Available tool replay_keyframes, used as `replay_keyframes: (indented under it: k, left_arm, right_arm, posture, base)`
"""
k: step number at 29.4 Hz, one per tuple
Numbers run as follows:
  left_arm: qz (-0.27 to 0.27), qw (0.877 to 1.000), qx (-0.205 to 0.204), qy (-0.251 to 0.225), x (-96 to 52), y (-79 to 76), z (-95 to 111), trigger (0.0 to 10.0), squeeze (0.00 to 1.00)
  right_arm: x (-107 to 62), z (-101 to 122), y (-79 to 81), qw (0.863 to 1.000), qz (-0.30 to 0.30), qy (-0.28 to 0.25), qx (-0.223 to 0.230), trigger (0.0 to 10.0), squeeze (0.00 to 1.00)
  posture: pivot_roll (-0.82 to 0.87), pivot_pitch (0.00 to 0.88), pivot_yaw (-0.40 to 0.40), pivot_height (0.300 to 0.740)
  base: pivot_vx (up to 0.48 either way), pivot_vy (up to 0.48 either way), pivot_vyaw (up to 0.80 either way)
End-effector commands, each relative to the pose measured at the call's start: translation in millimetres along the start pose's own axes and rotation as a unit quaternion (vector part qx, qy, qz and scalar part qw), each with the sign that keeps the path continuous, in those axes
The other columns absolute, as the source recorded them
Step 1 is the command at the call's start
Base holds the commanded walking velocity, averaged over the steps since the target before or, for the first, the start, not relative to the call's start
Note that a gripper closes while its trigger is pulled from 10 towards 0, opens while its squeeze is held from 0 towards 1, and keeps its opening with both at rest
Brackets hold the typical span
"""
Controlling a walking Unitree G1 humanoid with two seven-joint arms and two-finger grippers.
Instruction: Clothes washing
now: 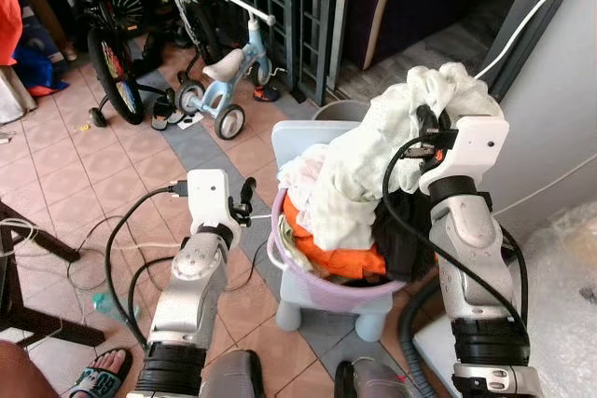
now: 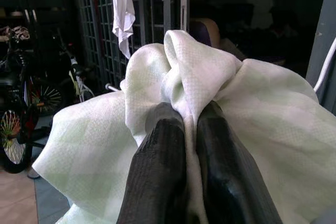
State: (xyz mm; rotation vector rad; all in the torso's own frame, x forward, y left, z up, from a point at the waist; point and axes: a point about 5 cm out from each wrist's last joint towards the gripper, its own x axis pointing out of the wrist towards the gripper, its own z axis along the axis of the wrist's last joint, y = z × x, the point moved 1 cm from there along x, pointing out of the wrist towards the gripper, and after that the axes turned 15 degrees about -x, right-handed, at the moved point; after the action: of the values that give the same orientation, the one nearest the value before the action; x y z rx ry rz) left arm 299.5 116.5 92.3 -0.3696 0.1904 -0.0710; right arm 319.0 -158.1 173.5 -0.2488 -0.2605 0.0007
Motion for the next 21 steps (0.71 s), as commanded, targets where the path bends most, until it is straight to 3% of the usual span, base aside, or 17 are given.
replay_keyframes:
  k: [1, 6, 10, 18, 21]
  left_arm:
    - [0.008, 1.000, 0.001, 0.005, -1.1, 4.3, -4, 10.0, 0.00]
    - [0.010, 1.000, -0.001, 0.004, -1.7, 4.8, -4, 10.0, 0.00]
    - [0.011, 1.000, 0.001, 0.003, -1.9, 5.5, -4, 10.0, 0.00]
    - [-0.022, 1.000, -0.016, -0.016, -2.8, -0.9, 1, 10.0, 0.00]
    - [-0.030, 0.999, -0.017, -0.019, -3.0, -2.2, 2, 10.0, 0.00]
  right_arm:
    - [4.2, 10, 2.3, 1.000, 0.008, -0.016, -0.003, 10.0, 0.00]
    - [7.7, 12, 0.8, 1.000, 0.008, -0.013, -0.007, 10.0, 0.00]
    - [8.5, 11, 0.3, 1.000, 0.006, -0.005, -0.006, 10.0, 0.00]
    - [12.3, 19, -10.2, 0.998, -0.023, -0.021, -0.050, 10.0, 0.00]
    - [18.4, 24, -28.9, 0.993, -0.077, -0.024, -0.091, 10.0, 0.00]
  posture:
    - [-0.07, 0.049, 0.041, 0.740]
    - [-0.07, 0.051, 0.037, 0.740]
    - [-0.07, 0.052, 0.036, 0.740]
    - [-0.08, 0.053, 0.035, 0.740]
    - [-0.08, 0.053, 0.035, 0.740]
  base:
    - [-0.337, 0.000, 0.00]
    - [-0.302, 0.000, 0.00]
    - [0.000, 0.000, 0.00]
    - [0.000, 0.000, -0.80]
    - [0.000, 0.000, -0.80]
